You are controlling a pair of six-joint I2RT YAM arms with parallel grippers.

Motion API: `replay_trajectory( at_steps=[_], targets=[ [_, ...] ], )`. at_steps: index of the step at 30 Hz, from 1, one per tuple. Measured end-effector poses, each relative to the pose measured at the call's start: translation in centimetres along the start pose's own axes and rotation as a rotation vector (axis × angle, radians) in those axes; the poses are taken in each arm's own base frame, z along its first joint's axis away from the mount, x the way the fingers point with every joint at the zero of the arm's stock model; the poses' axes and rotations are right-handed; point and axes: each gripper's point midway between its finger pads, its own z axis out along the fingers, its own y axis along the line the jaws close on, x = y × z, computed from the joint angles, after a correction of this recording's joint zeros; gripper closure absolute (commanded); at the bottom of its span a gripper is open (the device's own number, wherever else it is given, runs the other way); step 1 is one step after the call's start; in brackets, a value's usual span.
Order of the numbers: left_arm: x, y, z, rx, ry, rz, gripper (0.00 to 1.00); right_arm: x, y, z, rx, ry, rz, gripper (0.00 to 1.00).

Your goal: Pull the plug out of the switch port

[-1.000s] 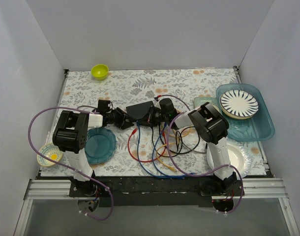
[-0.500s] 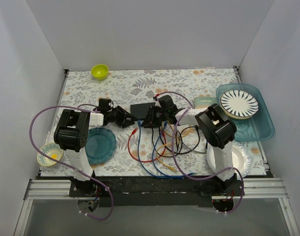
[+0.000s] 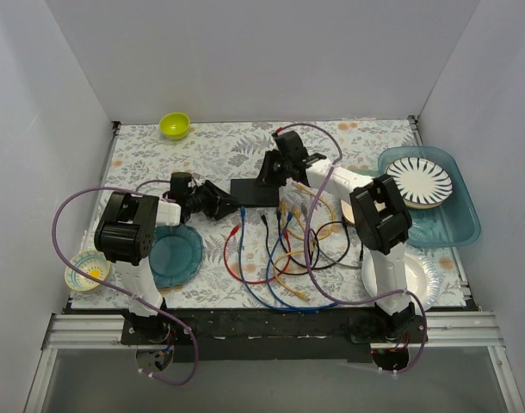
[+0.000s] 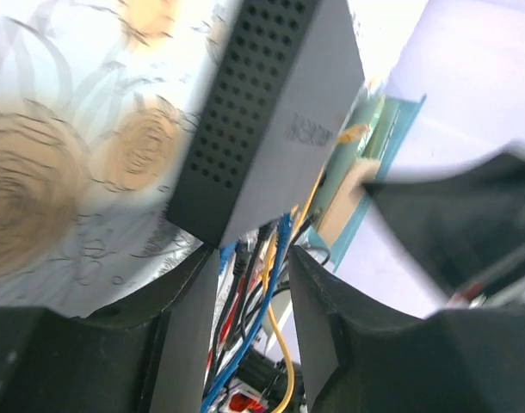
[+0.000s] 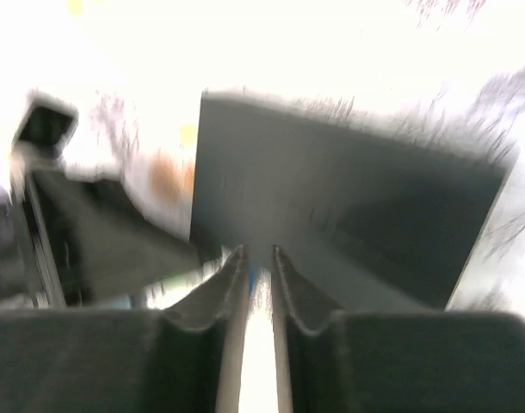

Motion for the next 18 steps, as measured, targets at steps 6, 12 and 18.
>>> replay_trajectory(
  at_steps=[6,12,18],
  targets=[
    [1.2,-1.1,0.2,0.051,0.034,0.074,0.62,-6.3,-1.3,3.4,0.026,-0.065,0.022,0.99],
    [2.2,0.0,0.0,0.051,0.051,0.095,0.63,-4.1,-3.7,3.9,0.055,0.001,0.053,0.99],
    [2.1,1.8,-0.1,0.002,0.022,0.102,0.63,-3.0,-3.3,3.7,0.026,0.025,0.038,0.99]
  ],
)
